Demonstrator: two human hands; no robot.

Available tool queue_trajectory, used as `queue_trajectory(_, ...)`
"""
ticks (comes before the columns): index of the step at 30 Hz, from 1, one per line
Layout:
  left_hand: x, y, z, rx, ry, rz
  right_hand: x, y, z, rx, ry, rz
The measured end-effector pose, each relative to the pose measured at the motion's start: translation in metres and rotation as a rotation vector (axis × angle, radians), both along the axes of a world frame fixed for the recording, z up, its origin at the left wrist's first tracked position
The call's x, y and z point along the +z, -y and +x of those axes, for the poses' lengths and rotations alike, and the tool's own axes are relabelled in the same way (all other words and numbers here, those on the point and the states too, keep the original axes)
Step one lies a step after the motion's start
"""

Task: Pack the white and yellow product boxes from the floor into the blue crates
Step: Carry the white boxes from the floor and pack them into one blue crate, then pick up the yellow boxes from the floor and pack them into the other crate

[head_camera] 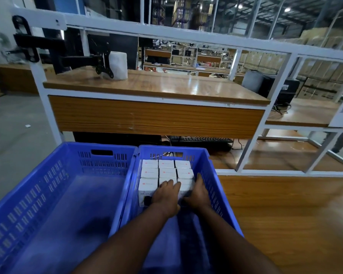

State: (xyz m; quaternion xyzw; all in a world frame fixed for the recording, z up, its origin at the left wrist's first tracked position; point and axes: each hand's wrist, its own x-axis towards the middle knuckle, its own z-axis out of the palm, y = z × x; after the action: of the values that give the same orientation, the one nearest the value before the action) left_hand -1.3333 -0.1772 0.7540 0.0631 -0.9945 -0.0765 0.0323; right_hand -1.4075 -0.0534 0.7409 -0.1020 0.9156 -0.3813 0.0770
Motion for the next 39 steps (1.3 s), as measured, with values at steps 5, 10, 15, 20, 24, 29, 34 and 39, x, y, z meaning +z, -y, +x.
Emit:
queue_trajectory(5, 0.020, -0.003, 0.017, 0.033, -0.102, 0.072, 0.043, -0.010, 0.033, 0.057, -0.083, -0.085)
queue_trajectory(10, 0.061, -0.004, 0.063, 0.060, -0.245, 0.265, 0.092, -0.024, 0.093, 0.080, -0.218, -0.047)
queue_trajectory(15, 0.086, 0.002, 0.158, 0.062, -0.470, 0.422, 0.119, -0.039, 0.190, 0.239, -0.369, 0.153)
queue_trajectory(20, 0.083, 0.022, 0.296, 0.189, -0.674, 0.497, 0.120, -0.008, 0.295, 0.410, -0.357, -0.403)
queue_trajectory(24, 0.068, 0.050, 0.421, 0.360, -0.737, 0.476, 0.111, 0.047, 0.389, 0.632, -0.242, -0.611)
queue_trajectory(29, 0.026, 0.086, 0.591, 0.718, -0.802, 0.490, 0.082, 0.123, 0.521, 0.951, -0.063, -0.560)
queue_trajectory(34, -0.029, 0.106, 0.792, 1.091, -0.891, 0.529, 0.035, 0.203, 0.708, 1.246, 0.118, -0.476)
queue_trajectory(39, -0.092, 0.090, 1.018, 1.575, -0.932, 0.558, -0.029, 0.257, 0.916, 1.585, 0.282, -0.324)
